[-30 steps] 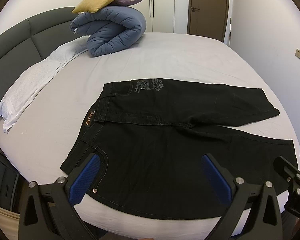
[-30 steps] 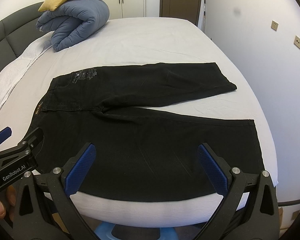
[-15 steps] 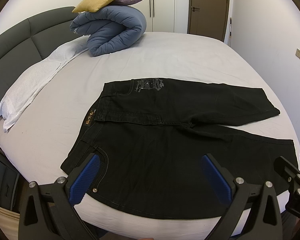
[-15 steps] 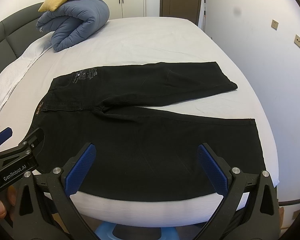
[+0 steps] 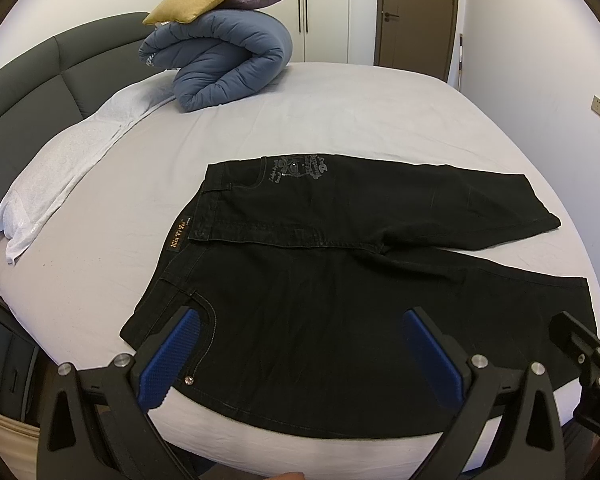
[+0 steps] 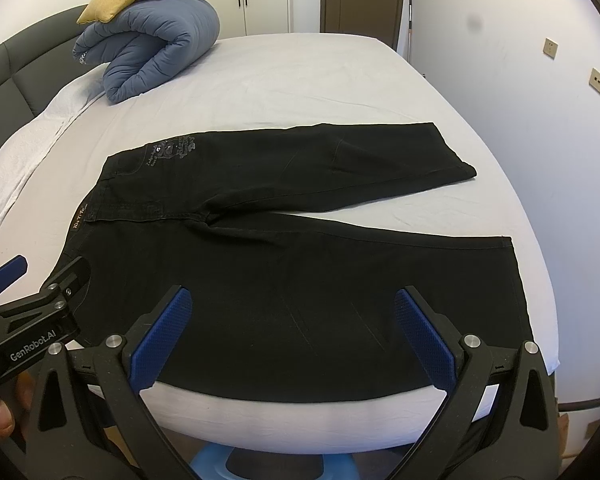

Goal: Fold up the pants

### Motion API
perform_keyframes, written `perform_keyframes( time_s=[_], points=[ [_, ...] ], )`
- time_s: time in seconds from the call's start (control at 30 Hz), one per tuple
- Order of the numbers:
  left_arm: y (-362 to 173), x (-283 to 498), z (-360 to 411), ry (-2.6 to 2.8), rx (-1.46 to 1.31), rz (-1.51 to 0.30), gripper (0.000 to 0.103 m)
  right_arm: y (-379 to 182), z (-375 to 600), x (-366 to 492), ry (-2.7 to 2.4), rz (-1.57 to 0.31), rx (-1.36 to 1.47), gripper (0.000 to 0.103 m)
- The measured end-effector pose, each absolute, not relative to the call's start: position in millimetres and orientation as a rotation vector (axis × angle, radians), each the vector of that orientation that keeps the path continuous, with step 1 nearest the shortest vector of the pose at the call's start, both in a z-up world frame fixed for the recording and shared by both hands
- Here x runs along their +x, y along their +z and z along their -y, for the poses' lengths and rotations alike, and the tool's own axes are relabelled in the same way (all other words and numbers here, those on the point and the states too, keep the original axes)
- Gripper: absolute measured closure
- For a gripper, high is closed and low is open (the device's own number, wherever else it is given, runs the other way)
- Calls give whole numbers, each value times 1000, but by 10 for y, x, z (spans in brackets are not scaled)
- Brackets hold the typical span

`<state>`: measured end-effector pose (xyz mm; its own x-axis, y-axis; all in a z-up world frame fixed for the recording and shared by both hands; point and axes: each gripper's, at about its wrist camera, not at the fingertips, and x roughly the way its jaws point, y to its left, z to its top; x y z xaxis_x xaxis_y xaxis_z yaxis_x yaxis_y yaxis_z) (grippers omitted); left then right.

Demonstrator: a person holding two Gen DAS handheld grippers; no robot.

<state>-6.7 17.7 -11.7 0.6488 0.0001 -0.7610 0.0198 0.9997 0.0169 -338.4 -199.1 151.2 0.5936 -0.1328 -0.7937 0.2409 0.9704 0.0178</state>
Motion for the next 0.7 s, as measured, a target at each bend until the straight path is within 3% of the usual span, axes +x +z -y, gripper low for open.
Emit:
perform_keyframes(
  time_s=[0.7],
  points=[
    [-159,18,-143,-9,54,-861,0,1542,2071,-3255,-194,-931,138,0]
  ],
)
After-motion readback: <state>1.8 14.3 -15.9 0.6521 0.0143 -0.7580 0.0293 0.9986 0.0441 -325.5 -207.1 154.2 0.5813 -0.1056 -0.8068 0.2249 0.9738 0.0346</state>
